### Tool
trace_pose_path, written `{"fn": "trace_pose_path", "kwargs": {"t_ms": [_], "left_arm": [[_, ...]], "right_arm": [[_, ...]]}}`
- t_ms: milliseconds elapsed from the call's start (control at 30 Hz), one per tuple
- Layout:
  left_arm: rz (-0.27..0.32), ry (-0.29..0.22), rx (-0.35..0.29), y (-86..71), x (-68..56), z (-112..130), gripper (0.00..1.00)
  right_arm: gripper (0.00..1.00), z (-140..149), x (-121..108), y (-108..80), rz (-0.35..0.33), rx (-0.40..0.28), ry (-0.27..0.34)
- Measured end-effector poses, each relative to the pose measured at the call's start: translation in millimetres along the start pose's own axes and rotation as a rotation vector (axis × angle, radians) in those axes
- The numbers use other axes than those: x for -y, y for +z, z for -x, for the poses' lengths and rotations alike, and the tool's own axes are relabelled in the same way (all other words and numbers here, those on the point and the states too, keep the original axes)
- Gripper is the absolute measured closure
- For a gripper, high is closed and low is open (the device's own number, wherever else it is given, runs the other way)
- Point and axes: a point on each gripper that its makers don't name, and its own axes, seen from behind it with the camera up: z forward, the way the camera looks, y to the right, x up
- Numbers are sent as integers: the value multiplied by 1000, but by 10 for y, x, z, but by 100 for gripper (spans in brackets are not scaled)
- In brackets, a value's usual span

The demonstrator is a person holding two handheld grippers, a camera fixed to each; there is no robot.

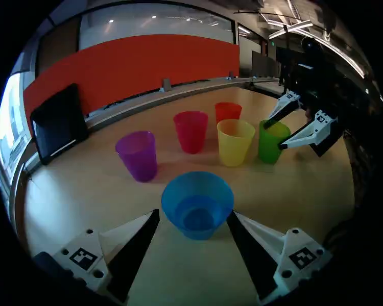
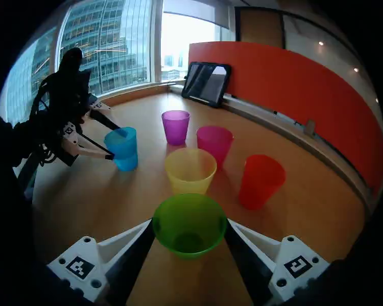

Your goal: Pour water

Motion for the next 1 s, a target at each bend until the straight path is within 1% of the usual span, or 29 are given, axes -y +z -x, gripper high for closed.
{"fn": "trace_pose_path", "kwargs": {"t_ms": [267,567,633,667,700,867,1000], "left_arm": [[-14,-18,-7,-112,5,42,3],[-20,-32,-18,-194,4,36,3],[-22,-34,-18,-212,0,35,3],[-24,-36,-19,-221,-1,35,3],[-25,-37,-19,-233,-4,37,3],[-30,-40,-26,-303,-24,53,3],[-44,-40,-39,-380,-22,45,3]], "right_arm": [[6,32,3,-17,3,1,8],[6,86,-5,-32,16,3,10],[5,94,-11,-42,21,3,12],[2,97,-14,-46,24,3,12],[0,98,-11,-57,25,2,15],[0,99,8,-128,30,-6,26],[0,130,4,-215,48,-12,31]]}}
